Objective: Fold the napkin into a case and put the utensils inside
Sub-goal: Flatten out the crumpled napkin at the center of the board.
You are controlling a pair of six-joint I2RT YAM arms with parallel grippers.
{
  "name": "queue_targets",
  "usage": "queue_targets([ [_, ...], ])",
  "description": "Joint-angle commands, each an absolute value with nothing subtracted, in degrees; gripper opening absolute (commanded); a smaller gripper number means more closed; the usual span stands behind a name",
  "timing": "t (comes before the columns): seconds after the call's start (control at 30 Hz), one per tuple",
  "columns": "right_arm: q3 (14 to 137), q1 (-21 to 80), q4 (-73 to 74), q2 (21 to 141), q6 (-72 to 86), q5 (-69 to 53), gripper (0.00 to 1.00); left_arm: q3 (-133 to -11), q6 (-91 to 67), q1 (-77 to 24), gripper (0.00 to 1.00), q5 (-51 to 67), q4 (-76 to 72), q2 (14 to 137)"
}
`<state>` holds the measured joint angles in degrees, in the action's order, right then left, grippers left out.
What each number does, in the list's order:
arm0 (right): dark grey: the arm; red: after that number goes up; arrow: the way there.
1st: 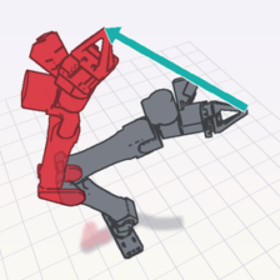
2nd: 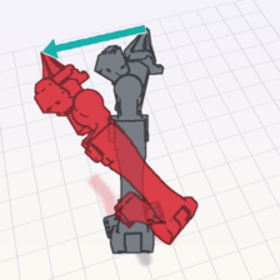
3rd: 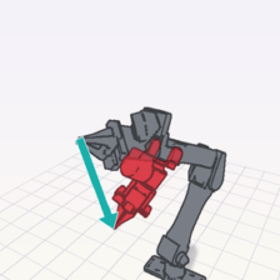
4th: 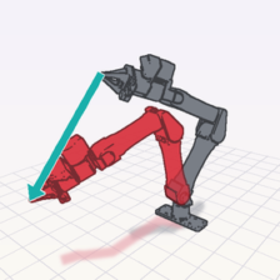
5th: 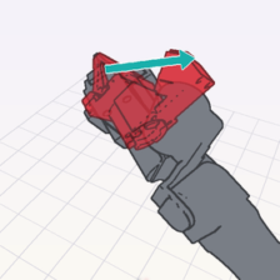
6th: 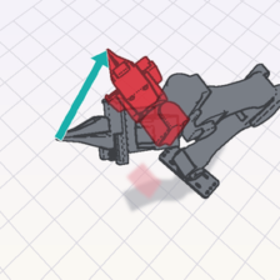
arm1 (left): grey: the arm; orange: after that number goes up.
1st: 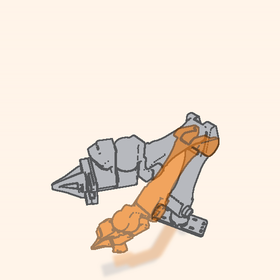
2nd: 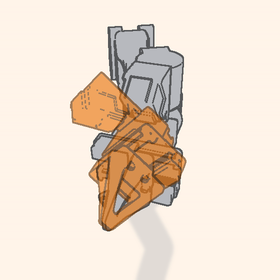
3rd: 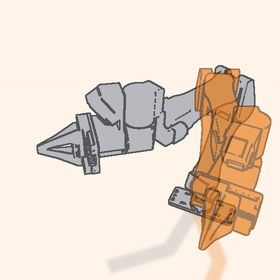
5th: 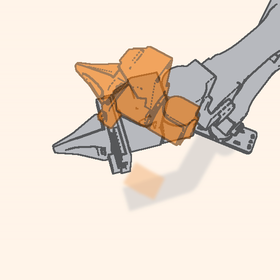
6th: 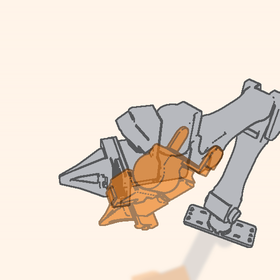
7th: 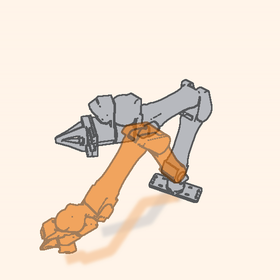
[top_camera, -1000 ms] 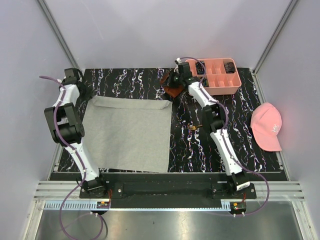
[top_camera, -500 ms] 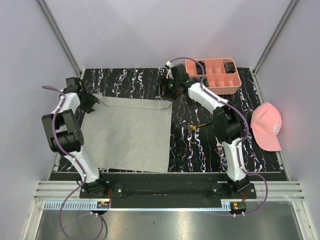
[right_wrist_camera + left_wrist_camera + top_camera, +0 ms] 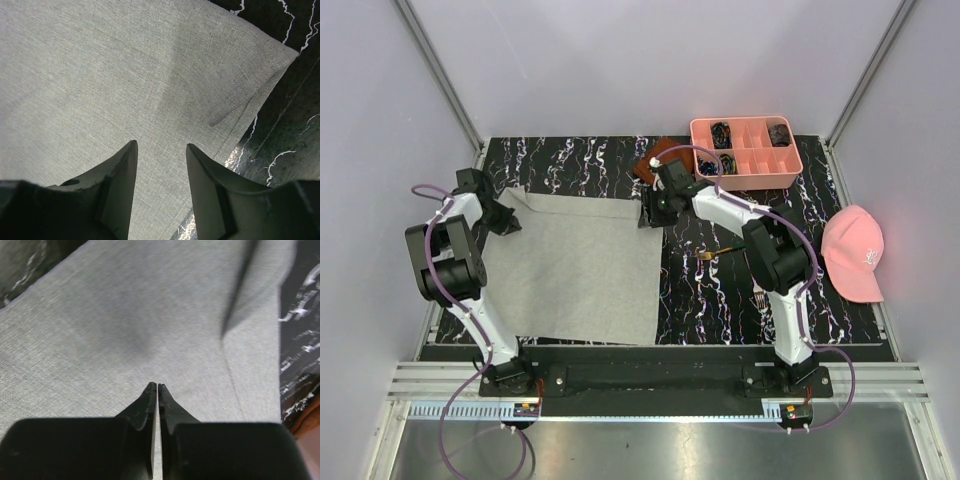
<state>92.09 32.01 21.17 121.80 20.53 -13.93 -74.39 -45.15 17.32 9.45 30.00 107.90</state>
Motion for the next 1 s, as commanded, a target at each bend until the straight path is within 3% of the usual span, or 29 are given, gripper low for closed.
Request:
queue_targets([
  [0.0,91.8,32.8,16.4,121.7,19.2,-11.1,0.52,-71.4,-47.6,18.3,0.01,7.7,30.4,108.6],
  [0.2,98.9,32.9,15.2,129.3,19.7,-9.6,0.48,-68.5,-47.9,18.9,0.00,6.1,32.7,108.8],
  [0.5,120.4,32.5,14.2,141.1,20.6,-1.9,0.53,-66.0,-46.0,19.2,0.00,2.6,33.3,107.1],
  [0.73,154.1,30.4,22.7,155.7,21.9,-5.5,0.62,-67.2,-43.7,19.2,0.00,2.8,33.9,105.7],
  [0.9,143.0,30.8,23.9,147.9,23.7,-11.2,0.66,-69.2,-40.3,19.2,0.18,10.8,28.5,103.3],
  [0.97,136.8,31.5,23.7,142.1,24.0,-12.5,0.67,-72.9,-41.0,19.3,0.19,12.2,28.5,105.1],
])
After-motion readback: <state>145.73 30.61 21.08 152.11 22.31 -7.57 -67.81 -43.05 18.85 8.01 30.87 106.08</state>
